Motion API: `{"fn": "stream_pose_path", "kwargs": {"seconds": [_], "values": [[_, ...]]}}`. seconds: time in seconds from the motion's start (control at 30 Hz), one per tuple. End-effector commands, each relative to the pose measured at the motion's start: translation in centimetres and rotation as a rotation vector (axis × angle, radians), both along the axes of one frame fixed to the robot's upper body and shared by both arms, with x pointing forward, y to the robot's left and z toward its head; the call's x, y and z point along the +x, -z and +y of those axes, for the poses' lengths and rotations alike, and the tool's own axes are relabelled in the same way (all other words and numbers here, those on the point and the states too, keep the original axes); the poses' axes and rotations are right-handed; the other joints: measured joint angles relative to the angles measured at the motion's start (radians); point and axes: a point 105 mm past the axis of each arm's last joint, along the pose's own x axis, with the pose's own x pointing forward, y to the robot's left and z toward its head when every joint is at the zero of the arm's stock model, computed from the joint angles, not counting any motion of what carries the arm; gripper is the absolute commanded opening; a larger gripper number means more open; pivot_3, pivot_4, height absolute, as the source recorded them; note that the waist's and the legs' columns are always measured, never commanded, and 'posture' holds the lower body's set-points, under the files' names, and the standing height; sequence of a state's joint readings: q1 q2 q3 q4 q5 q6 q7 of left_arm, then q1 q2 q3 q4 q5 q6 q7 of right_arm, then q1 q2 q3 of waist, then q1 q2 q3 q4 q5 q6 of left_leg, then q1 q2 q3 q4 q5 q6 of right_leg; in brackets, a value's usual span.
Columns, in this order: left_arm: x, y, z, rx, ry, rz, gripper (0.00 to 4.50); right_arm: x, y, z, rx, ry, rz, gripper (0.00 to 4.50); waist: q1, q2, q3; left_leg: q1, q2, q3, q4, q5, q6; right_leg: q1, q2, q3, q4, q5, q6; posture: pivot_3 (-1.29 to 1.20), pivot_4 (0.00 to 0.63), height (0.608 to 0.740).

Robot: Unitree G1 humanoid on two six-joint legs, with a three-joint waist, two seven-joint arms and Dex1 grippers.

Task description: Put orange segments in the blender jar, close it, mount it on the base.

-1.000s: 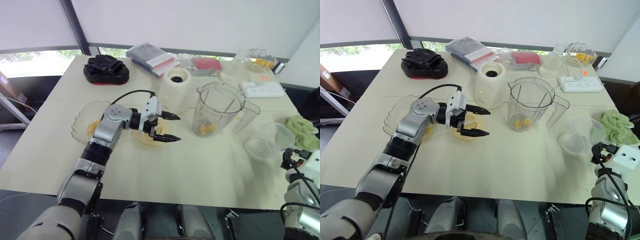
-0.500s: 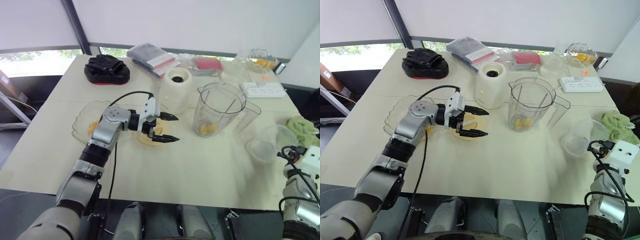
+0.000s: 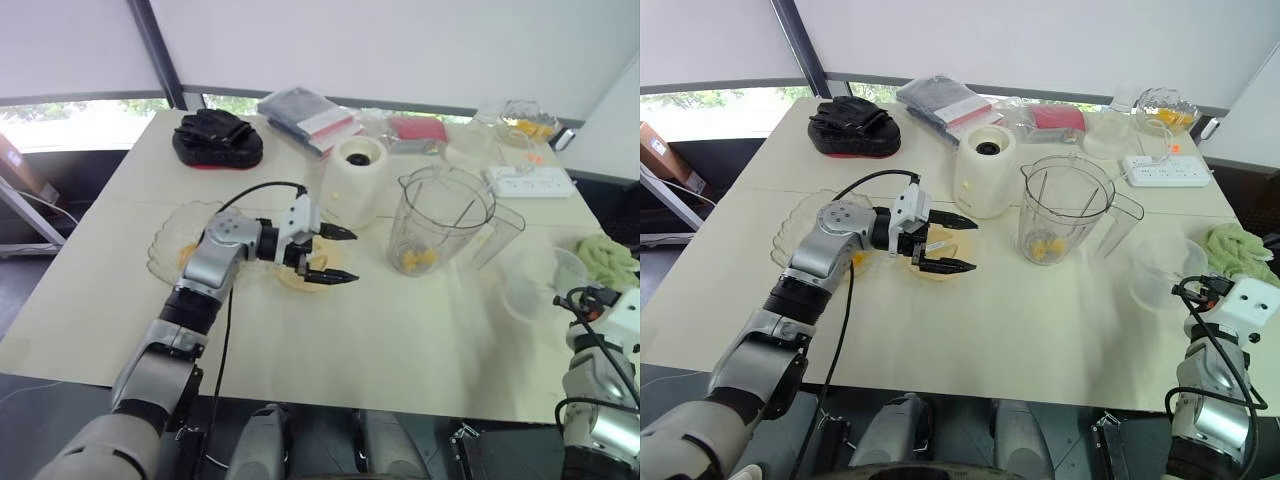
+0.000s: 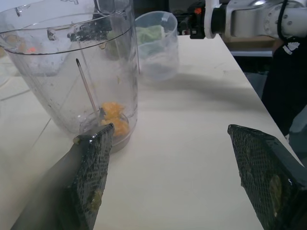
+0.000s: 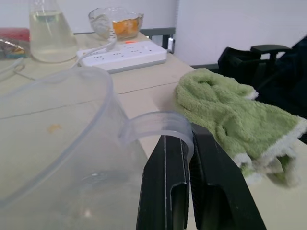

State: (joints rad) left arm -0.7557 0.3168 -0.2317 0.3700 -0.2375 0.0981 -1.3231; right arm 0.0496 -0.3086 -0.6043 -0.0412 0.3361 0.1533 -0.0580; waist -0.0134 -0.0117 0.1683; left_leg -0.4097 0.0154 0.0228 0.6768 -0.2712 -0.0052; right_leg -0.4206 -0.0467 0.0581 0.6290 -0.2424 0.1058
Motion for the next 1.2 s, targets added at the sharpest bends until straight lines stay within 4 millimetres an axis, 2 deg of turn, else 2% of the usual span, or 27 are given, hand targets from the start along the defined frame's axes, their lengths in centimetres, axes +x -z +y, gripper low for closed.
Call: {"fn": "stream_pose_path", "kwargs": {"seconds": [0.03,0.1,0.17,0.27,0.47,0.8,1.03,1.2], "values": [[-0.1,-0.9,-0.5,-0.024,0.017,-0.037,3.94,-1.2,-4.4,-0.6,-0.034,0.06,-0.126,0.03,-0.001,0.0,0.0,0.0,0.0,0.0,0.0,0.0,0.0,0.0,0.0,0.0,0.0,0.0,0.0,0.0,0.15,0.74],[-0.1,-0.9,-0.6,-0.027,0.019,-0.035,3.94,-1.3,-5.5,-0.5,-0.04,0.064,-0.147,0.03,-0.001,0.001,0.001,0.0,0.0,0.0,0.0,0.0,0.0,0.0,0.0,0.0,0.0,0.0,0.0,0.0,0.15,0.74],[-0.1,-0.9,-0.8,-0.039,0.019,-0.029,3.94,-1.3,-7.7,-0.3,-0.066,0.053,-0.19,0.03,-0.002,0.002,0.001,0.0,0.0,0.0,0.0,0.0,0.0,-0.001,0.0,0.0,0.0,0.0,0.0,0.0,0.15,0.74],[-0.2,-0.8,-1.1,-0.051,0.021,-0.021,3.94,-1.3,-9.8,-0.1,-0.094,0.042,-0.222,0.03,-0.005,0.002,0.001,0.0,0.0,0.001,0.0,0.0,0.0,-0.001,0.001,0.0,0.0,0.0,0.0,0.0,0.15,0.74],[-0.8,-0.3,-1.6,-0.073,0.045,0.003,3.94,-1.3,-15.7,0.8,-0.201,-0.01,-0.299,0.03,-0.003,0.003,0.001,0.0,0.0,0.001,-0.001,0.0,0.0,-0.002,0.001,0.001,0.0,0.0,0.0,0.0,0.15,0.74],[-1.0,0.1,-2.0,-0.084,0.05,0.004,3.94,-0.3,-22.5,1.9,-0.312,-0.084,-0.364,0.03,-0.001,0.004,0.002,-0.001,0.0,0.001,-0.001,0.0,0.0,-0.002,0.001,0.001,0.0,0.0,0.0,0.0,0.15,0.74],[-0.5,-0.5,-2.2,-0.157,-0.02,0.004,3.94,1.1,-24.4,4.0,-0.403,-0.169,-0.329,0.03,-0.001,0.003,0.003,-0.001,0.0,0.001,-0.001,0.0,0.0,-0.003,0.001,0.001,0.0,0.0,0.0,0.0,0.15,0.74],[-0.4,-0.8,-2.2,-0.189,-0.06,0.009,3.94,2.2,-24.5,5.5,-0.435,-0.22,-0.31,0.03,-0.001,0.003,0.003,-0.001,0.0,0.001,-0.001,0.0,0.0,-0.003,0.001,0.001,0.0,0.0,0.0,0.0,0.15,0.74]]}}
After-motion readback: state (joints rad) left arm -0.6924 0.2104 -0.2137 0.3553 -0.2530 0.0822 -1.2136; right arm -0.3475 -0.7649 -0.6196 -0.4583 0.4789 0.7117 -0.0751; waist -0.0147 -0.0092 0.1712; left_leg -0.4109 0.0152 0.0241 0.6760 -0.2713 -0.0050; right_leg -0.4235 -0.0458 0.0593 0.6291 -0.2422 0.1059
